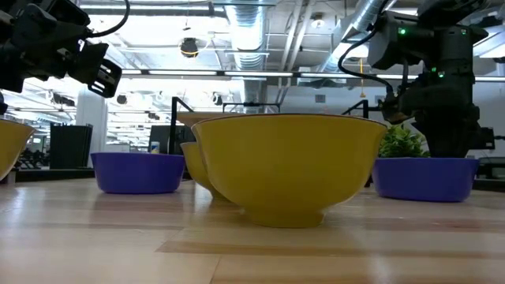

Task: Pick & Place Mini bowls
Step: Put the right blue bowl on the shelf

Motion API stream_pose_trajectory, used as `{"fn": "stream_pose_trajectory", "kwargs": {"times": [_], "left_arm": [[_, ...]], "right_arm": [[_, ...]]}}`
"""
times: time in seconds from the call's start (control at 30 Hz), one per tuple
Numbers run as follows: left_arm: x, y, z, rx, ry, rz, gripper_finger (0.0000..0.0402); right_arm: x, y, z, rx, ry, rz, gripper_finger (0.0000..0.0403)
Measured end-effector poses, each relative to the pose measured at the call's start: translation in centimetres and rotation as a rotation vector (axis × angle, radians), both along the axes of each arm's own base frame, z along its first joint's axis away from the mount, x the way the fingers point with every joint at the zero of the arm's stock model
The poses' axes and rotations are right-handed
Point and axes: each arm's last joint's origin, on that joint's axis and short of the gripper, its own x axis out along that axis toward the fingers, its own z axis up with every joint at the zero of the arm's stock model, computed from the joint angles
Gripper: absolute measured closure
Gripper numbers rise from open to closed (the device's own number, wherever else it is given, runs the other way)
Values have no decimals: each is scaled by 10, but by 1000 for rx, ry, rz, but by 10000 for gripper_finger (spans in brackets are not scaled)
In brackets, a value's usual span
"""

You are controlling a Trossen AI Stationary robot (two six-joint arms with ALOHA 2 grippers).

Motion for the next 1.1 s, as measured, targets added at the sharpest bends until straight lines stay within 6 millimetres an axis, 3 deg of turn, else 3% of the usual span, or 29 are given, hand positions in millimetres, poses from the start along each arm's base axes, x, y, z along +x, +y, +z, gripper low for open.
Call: {"fn": "stream_pose_trajectory", "kwargs": {"times": [0.53,0.7,1.1], "left_arm": [[0,0,0,0,0,0,270],[0,0,0,0,0,0,270],[0,0,0,0,0,0,270]], "right_arm": [[0,1,0,27,1,12,295],[7,1,10,22,-24,32,295],[10,-14,19,13,-15,27,295]]}}
